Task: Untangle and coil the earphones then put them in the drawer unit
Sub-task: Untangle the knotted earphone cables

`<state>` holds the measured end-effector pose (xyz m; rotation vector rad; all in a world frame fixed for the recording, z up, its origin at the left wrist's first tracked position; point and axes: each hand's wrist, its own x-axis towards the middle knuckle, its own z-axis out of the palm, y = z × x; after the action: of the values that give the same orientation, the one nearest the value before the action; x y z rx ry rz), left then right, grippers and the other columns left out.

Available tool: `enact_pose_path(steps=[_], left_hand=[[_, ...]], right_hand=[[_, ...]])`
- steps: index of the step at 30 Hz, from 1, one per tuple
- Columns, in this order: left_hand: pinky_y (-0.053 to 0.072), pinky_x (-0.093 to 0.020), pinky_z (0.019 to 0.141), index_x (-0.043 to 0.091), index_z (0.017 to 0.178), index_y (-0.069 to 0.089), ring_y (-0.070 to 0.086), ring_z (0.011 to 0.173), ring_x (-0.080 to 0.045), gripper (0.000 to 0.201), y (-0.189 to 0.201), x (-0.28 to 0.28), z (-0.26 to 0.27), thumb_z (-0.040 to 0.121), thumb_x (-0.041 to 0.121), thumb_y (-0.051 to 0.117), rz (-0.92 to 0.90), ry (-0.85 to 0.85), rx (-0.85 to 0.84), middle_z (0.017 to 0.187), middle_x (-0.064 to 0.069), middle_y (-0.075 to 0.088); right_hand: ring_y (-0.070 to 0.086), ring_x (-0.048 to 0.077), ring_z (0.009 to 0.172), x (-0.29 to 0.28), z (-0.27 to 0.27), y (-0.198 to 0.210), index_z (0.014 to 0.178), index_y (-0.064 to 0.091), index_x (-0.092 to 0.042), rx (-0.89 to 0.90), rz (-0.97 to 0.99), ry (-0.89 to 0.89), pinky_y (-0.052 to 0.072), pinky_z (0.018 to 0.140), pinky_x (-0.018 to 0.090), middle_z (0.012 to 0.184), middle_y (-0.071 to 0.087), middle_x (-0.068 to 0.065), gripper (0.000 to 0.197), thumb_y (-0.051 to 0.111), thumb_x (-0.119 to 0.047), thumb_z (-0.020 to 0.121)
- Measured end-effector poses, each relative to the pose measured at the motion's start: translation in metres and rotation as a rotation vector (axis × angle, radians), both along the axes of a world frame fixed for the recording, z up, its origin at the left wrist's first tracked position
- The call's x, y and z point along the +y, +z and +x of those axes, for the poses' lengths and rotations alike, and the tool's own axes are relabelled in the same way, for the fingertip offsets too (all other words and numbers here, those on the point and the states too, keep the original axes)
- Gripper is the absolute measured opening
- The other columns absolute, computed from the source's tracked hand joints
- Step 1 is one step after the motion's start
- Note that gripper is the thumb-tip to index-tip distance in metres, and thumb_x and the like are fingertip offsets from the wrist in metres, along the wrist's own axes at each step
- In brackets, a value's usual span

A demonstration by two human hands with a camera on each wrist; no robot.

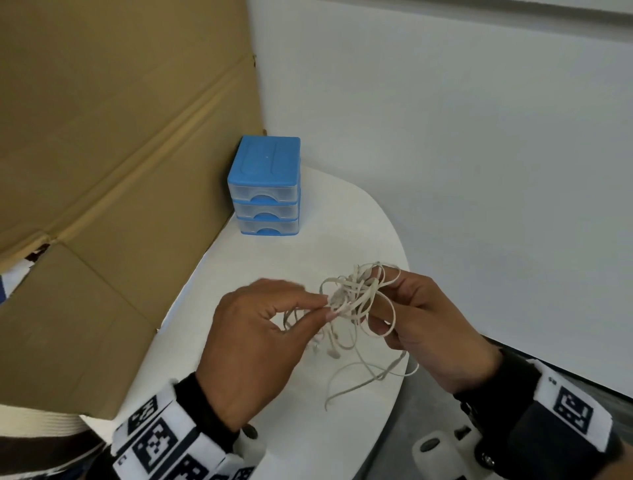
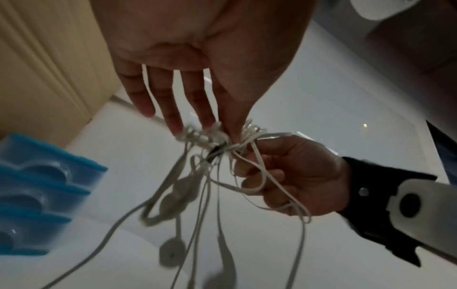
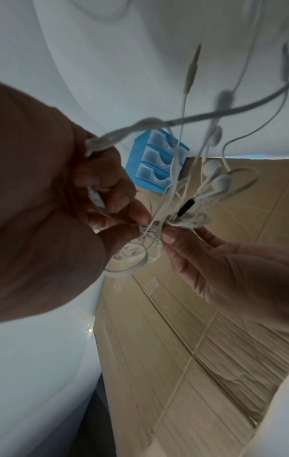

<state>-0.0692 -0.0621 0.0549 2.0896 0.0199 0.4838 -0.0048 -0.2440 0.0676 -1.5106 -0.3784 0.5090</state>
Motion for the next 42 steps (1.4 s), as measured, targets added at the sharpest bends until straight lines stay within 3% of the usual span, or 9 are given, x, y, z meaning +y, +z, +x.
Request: enact_pose_path(steps=[4, 9, 13, 20, 25, 29, 34, 38, 42], left_hand=[[0.048, -0.022, 0.076, 0.036, 0.077, 0.073, 0.063, 0.090, -0.007, 0.004, 0.001, 0.006, 0.001, 0.078, 0.040, 0.073, 0.166, 0.011, -0.010, 0.082, 0.023, 0.068], [0.044, -0.020, 0.070, 0.026, 0.074, 0.068, 0.058, 0.078, -0.015, 0.012, -0.003, 0.000, 0.001, 0.086, 0.023, 0.068, 0.012, -0.020, 0.134, 0.071, 0.005, 0.064], [0.042, -0.011, 0.066, 0.028, 0.071, 0.067, 0.058, 0.075, -0.010, 0.014, -0.001, 0.002, 0.003, 0.085, 0.029, 0.066, -0.100, -0.056, 0.218, 0.073, 0.002, 0.066], [0.045, -0.024, 0.076, 0.028, 0.074, 0.070, 0.059, 0.072, -0.003, 0.017, -0.002, 0.004, 0.005, 0.089, 0.029, 0.063, -0.178, -0.086, 0.277, 0.074, 0.010, 0.069], [0.045, -0.018, 0.070, 0.028, 0.077, 0.075, 0.063, 0.076, -0.011, 0.023, 0.000, 0.001, 0.006, 0.090, 0.038, 0.058, -0.255, -0.149, 0.290, 0.082, 0.015, 0.072], [0.046, -0.016, 0.084, 0.032, 0.096, 0.072, 0.065, 0.099, -0.003, 0.030, -0.007, 0.004, 0.008, 0.088, 0.054, 0.053, -0.322, -0.178, 0.250, 0.104, 0.016, 0.071], [0.049, -0.027, 0.092, 0.025, 0.108, 0.072, 0.068, 0.104, -0.012, 0.042, -0.013, 0.000, 0.009, 0.093, 0.048, 0.040, -0.610, -0.237, 0.454, 0.107, 0.005, 0.075], [0.050, -0.032, 0.075, -0.007, 0.100, 0.068, 0.066, 0.079, -0.031, 0.040, -0.014, 0.001, 0.010, 0.082, 0.029, 0.064, -0.787, -0.310, 0.574, 0.087, -0.020, 0.073], [0.047, -0.029, 0.072, 0.000, 0.094, 0.070, 0.056, 0.079, -0.030, 0.037, -0.019, 0.008, 0.012, 0.072, 0.029, 0.071, -0.865, -0.341, 0.555, 0.090, -0.019, 0.066]], right_hand=[[0.037, 0.005, 0.047, -0.001, -0.001, -0.006, 0.079, 0.061, 0.005, -0.105, -0.149, -0.022, 0.030, 0.044, 0.011, 0.061, 0.058, 0.001, 0.017, 0.052, 0.006, 0.094], [0.044, 0.000, 0.043, 0.001, -0.003, -0.004, 0.084, 0.058, 0.015, -0.064, -0.146, -0.009, 0.032, 0.044, 0.007, 0.055, 0.056, -0.006, 0.014, 0.050, 0.009, 0.093], [0.038, 0.001, 0.040, 0.002, -0.005, 0.003, 0.086, 0.062, -0.001, 0.102, -0.081, -0.021, 0.028, 0.041, 0.010, 0.053, 0.055, -0.006, 0.017, 0.049, 0.002, 0.096], [0.022, 0.012, 0.049, 0.005, -0.004, 0.006, 0.067, 0.062, -0.018, 0.156, -0.105, 0.000, 0.014, 0.046, 0.024, 0.055, 0.048, -0.004, 0.032, 0.053, -0.012, 0.097], [0.047, 0.012, 0.060, 0.005, -0.002, 0.001, 0.078, 0.071, -0.011, 0.167, -0.077, -0.039, 0.035, 0.047, 0.022, 0.067, 0.061, 0.000, 0.017, 0.060, -0.010, 0.090], [0.070, 0.023, 0.077, 0.001, 0.003, -0.002, 0.092, 0.074, -0.004, 0.307, 0.126, -0.056, 0.056, 0.051, 0.028, 0.090, 0.073, 0.015, 0.025, 0.059, -0.018, 0.077], [0.070, 0.029, 0.073, -0.001, 0.009, 0.003, 0.098, 0.069, -0.005, 0.409, 0.305, -0.090, 0.056, 0.046, 0.028, 0.089, 0.070, 0.019, 0.024, 0.063, -0.016, 0.078], [0.071, 0.026, 0.076, -0.006, 0.014, 0.002, 0.098, 0.069, -0.007, 0.380, 0.309, -0.107, 0.055, 0.049, 0.028, 0.090, 0.071, 0.015, 0.030, 0.059, -0.025, 0.076], [0.072, 0.025, 0.073, -0.007, 0.017, 0.000, 0.099, 0.066, -0.006, 0.381, 0.315, -0.119, 0.055, 0.048, 0.027, 0.088, 0.072, 0.015, 0.031, 0.052, -0.025, 0.078]])
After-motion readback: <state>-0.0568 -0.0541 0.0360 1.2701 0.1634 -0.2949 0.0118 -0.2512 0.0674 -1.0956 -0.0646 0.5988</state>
